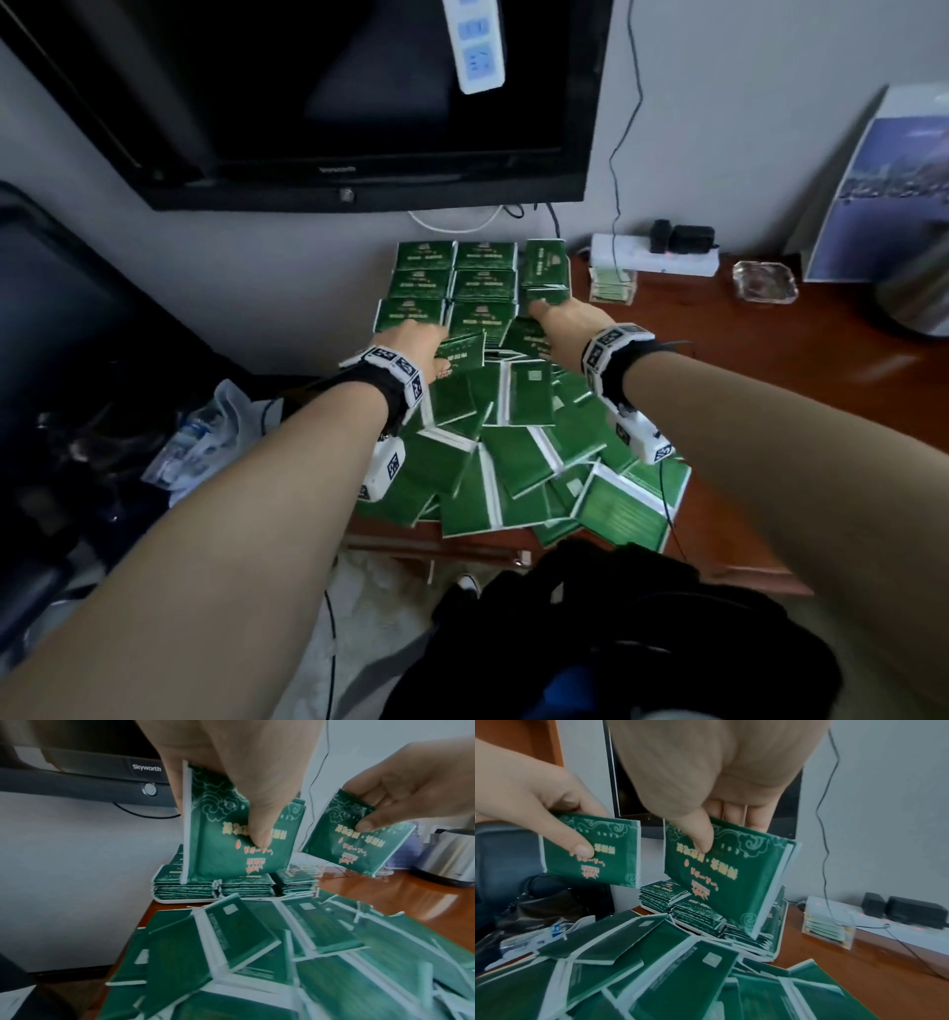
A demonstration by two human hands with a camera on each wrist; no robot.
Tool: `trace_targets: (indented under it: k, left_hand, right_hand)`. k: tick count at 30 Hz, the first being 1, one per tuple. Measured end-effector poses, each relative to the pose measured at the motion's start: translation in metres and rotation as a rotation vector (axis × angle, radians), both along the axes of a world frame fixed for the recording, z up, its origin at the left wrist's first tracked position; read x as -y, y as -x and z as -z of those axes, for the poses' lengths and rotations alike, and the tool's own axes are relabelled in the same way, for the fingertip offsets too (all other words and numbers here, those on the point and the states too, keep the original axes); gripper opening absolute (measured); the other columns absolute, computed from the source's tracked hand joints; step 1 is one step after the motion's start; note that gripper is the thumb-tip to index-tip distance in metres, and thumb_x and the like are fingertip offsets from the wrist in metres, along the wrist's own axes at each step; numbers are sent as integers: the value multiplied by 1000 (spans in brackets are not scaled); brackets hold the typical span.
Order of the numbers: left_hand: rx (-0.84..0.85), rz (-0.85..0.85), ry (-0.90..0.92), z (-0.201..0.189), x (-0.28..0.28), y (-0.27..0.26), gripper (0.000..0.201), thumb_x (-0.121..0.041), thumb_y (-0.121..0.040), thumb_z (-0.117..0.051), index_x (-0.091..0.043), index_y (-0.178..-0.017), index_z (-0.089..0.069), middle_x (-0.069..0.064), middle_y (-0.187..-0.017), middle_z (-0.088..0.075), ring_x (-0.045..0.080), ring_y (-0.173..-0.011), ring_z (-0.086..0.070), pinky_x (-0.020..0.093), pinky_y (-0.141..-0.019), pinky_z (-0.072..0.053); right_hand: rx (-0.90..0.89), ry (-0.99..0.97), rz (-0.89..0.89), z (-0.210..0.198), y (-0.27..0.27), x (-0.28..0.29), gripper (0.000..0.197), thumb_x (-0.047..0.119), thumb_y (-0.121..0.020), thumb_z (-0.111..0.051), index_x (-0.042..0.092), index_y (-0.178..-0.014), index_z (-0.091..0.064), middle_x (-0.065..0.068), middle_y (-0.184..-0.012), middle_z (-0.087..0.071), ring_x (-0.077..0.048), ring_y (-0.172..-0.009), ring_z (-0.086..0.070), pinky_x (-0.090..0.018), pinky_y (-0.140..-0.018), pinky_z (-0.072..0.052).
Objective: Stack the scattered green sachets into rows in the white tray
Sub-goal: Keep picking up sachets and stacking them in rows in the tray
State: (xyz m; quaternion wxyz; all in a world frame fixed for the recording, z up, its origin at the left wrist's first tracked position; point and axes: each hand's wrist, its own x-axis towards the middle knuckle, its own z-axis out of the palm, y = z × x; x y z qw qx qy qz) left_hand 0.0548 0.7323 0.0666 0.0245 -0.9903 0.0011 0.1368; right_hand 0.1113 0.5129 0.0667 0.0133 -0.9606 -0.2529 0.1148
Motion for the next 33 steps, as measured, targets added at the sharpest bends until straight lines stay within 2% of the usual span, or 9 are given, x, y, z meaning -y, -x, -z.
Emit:
trace_targets:
  k: [5, 11, 13, 16, 19, 21, 25, 29, 33]
  left_hand:
    - [1, 29, -30, 11, -61, -40, 30, -30, -100, -53, -20, -129, -57, 13, -112, -66, 33, -101, -65, 40, -81, -54]
    - [7, 84, -39, 36, -89, -76, 18, -16, -102, -48, -15, -116, -59, 8, -101, -65, 29, -85, -65, 40, -73, -57]
    - [26, 102, -29, 45, -95, -87, 23, -11, -100, -50, -16, -121, -59, 5, -105, -65, 24, -81, -62, 37, -69, -55]
    - [61, 127, -1, 57, -102, -104, 38, -4, -99, -48, -18, -133, -56, 3, -123, -62, 25, -91, -65, 37, -70, -56]
    - [67, 124, 22, 68, -106, -119, 50, 0, -98, -43, -19, -144, -46, 1, -141, -51, 27, -103, -63, 42, -76, -59]
    - [63, 132, 25, 78, -109, -126, 54, 0, -98, -43, -18, -148, -39, 1, -150, -43, 28, -118, -57, 42, -83, -58]
    - [57, 136, 32, 103, -112, -131, 63, 0, -96, -47, -15, -154, -28, 4, -159, -29, 28, -142, -34, 45, -107, -44]
    - [5, 172, 19, 124, -112, -130, 72, 5, -91, -45, -14, -156, -20, 8, -163, -17, 26, -148, -20, 44, -118, -27]
    - [4, 184, 39, 139, -118, -124, 68, -2, -95, -49, -16, -155, -22, 8, -162, -17, 26, -148, -21, 43, -117, -28]
  right_hand:
    - [-18, 45, 61, 9, -25, -53, 46, -4, -92, -46, 13, -134, -43, -2, -74, -45, -27, -71, -56, -35, -61, -46]
    - [-90, 134, 38, 24, -44, -83, 37, -7, -95, -45, 7, -130, -46, -3, -73, -50, -23, -72, -62, -37, -72, -59]
    - [-65, 170, 15, 29, -54, -90, 36, -6, -96, -44, 7, -130, -45, -3, -72, -48, -21, -67, -58, -35, -68, -56]
    - [-50, 210, -3, 37, -69, -101, 31, -1, -98, -46, 7, -128, -44, -2, -72, -48, -18, -62, -52, -33, -61, -47]
    - [-45, 242, -27, 50, -86, -110, 31, 2, -98, -48, 6, -128, -43, -5, -79, -55, -22, -72, -57, -36, -61, -50]
    - [-39, 254, -49, 63, -96, -114, 36, 6, -97, -52, 6, -131, -41, -8, -94, -63, -24, -80, -57, -38, -64, -51]
    - [-26, 230, -78, 85, -106, -119, 48, 12, -95, -57, 4, -139, -38, -11, -120, -60, -29, -106, -56, -45, -82, -52]
    - [-43, 218, -99, 101, -105, -116, 49, 10, -92, -56, 7, -139, -42, -11, -129, -54, -30, -117, -51, -46, -89, -51]
    - [-49, 195, -149, 111, -101, -112, 50, 6, -90, -55, 12, -139, -44, -10, -141, -47, -31, -125, -45, -47, -97, -47]
